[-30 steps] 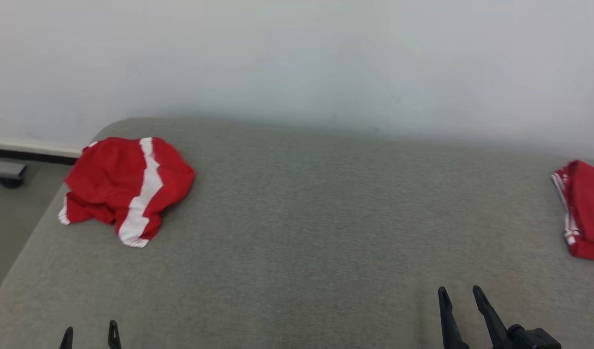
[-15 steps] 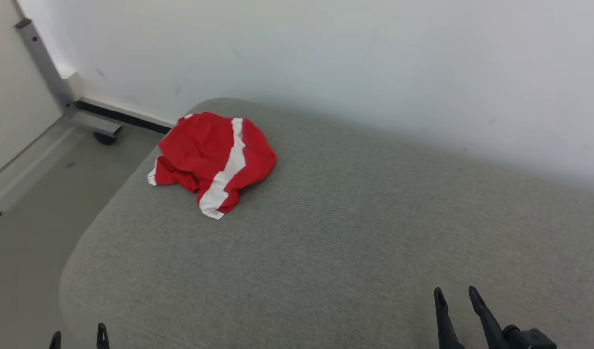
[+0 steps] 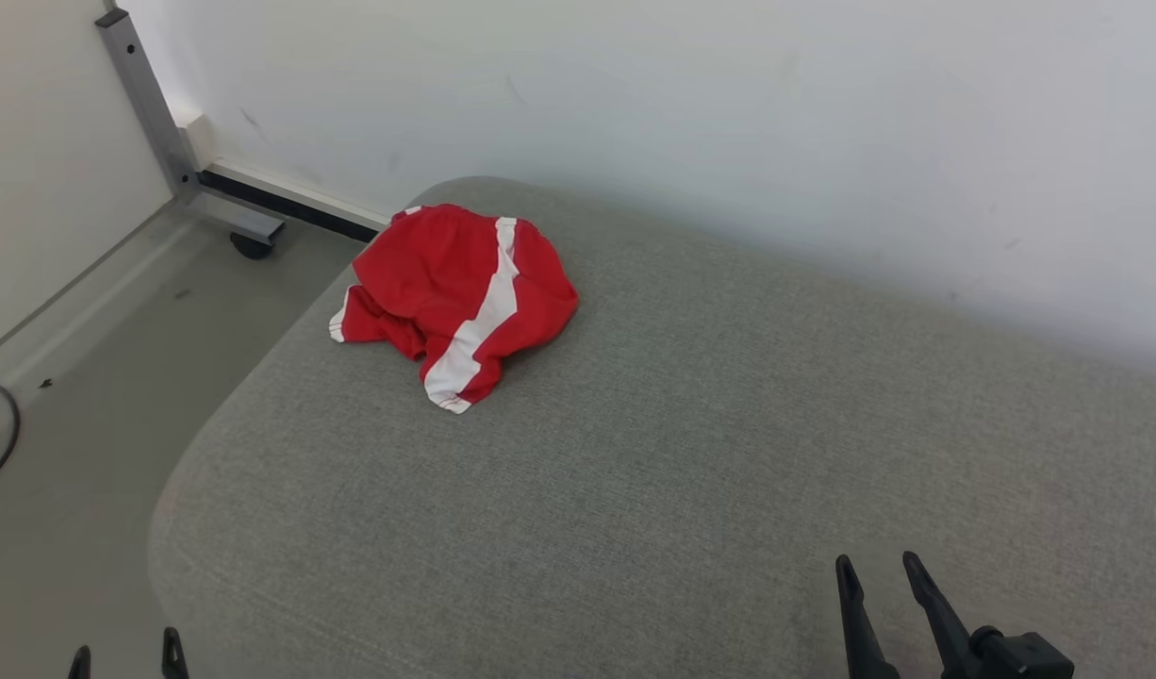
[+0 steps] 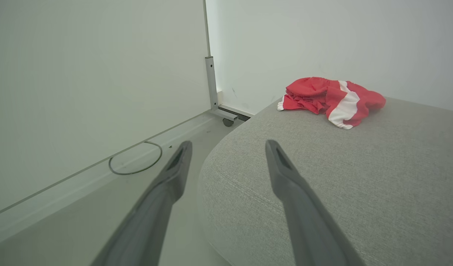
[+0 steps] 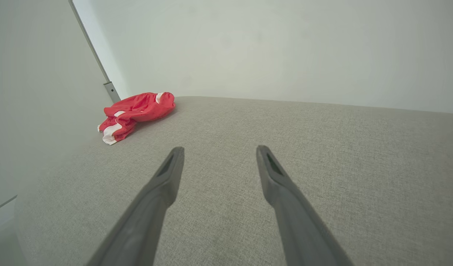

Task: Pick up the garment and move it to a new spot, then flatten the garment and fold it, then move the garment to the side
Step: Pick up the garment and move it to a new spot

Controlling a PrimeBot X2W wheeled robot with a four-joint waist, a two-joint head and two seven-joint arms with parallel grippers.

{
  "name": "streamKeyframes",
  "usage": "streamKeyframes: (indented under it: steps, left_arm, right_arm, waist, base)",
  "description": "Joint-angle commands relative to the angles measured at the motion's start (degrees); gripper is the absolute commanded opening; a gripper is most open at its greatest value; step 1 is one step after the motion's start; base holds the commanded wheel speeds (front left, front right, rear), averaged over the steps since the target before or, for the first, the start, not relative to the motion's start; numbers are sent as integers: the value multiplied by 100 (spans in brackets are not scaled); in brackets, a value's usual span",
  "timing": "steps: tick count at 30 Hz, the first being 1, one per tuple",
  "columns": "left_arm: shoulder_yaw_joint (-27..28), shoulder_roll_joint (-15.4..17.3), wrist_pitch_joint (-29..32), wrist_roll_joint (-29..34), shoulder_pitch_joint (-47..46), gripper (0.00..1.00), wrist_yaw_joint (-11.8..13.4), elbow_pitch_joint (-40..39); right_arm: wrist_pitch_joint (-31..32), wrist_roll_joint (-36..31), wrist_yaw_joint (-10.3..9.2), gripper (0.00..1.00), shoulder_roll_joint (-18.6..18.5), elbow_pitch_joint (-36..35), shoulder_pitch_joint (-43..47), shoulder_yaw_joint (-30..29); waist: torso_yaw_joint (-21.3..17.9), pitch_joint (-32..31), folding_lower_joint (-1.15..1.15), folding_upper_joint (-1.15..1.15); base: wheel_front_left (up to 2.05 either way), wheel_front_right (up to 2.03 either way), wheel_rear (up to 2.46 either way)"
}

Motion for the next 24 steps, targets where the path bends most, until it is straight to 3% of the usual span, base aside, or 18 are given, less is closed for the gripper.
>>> streamKeyframes:
  steps: [1, 11, 24]
  left_arm:
    - [11, 6, -18, -20, -33, 100, 20, -18]
    - [120, 248, 9, -272, -1039, 100, -87, 88]
    - [338, 942, 444, -738, -3503, 100, -86, 617]
  right_arm:
    - [0, 15, -15, 100, -32, 0, -38, -8]
    - [0, -131, -15, 100, -139, -125, -260, -111]
    - [1, -340, -15, 100, -390, -676, -1031, -236]
  waist:
    - [-61, 36, 0, -1]
    - [-679, 437, 0, -1]
    - [-1993, 1934, 0, -1]
  base:
    - [0, 0, 0]
    - [0, 0, 0]
    - [0, 0, 0]
